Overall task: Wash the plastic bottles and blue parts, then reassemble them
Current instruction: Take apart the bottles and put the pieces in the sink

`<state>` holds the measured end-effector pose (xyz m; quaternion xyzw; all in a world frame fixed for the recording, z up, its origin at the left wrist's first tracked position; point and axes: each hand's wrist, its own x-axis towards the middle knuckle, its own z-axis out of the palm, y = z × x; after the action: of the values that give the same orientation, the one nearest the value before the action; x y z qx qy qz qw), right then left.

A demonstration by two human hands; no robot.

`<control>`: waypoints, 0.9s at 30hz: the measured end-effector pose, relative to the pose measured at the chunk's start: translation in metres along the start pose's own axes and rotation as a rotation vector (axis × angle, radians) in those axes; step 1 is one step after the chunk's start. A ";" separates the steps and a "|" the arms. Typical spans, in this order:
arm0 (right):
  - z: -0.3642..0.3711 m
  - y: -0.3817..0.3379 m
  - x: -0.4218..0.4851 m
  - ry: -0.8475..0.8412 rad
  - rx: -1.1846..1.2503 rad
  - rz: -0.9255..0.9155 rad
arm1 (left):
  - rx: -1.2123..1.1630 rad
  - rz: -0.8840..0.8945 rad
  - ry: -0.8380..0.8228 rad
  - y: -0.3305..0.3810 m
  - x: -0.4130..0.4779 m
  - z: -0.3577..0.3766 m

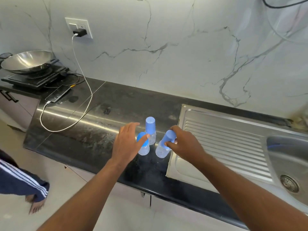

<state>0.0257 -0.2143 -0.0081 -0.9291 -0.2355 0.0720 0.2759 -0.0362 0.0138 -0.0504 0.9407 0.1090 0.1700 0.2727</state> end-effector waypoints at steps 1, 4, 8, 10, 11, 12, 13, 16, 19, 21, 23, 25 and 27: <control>-0.002 0.006 -0.007 0.014 0.024 0.011 | 0.005 -0.020 -0.027 0.000 -0.004 0.001; -0.017 0.030 -0.034 0.079 0.054 0.063 | 0.037 -0.052 -0.080 0.002 -0.009 0.005; -0.049 0.076 -0.077 0.195 0.066 0.245 | 0.013 -0.133 -0.148 0.002 -0.007 0.012; -0.068 0.102 -0.102 0.253 0.050 0.360 | 0.003 -0.153 -0.179 0.001 -0.007 0.016; -0.077 0.116 -0.116 0.278 0.032 0.412 | 0.001 -0.163 -0.187 0.002 -0.007 0.017; -0.085 0.129 -0.129 0.301 0.010 0.461 | -0.002 -0.171 -0.188 0.003 -0.008 0.017; -0.093 0.140 -0.143 0.321 -0.013 0.510 | -0.004 -0.172 -0.185 0.005 -0.009 0.017; -0.112 0.169 -0.176 0.358 -0.057 0.649 | 0.018 -0.129 -0.192 0.016 -0.016 0.012; -0.121 0.186 -0.196 0.387 -0.088 0.716 | -0.010 -0.071 -0.229 0.033 -0.026 0.013; -0.119 0.191 -0.204 0.404 -0.080 0.736 | -0.046 -0.012 -0.259 0.051 -0.030 0.018; -0.117 0.194 -0.208 0.414 -0.072 0.746 | -0.095 0.069 -0.301 0.072 -0.032 0.029; -0.114 0.193 -0.208 0.406 -0.064 0.749 | -0.148 0.124 -0.331 0.094 -0.031 0.040; -0.112 0.192 -0.208 0.399 -0.054 0.752 | -0.176 0.185 -0.349 0.117 -0.027 0.052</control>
<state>-0.0511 -0.5090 -0.0182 -0.9529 0.1760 -0.0197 0.2463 -0.0285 -0.1157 -0.0347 0.9344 -0.0421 0.0379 0.3518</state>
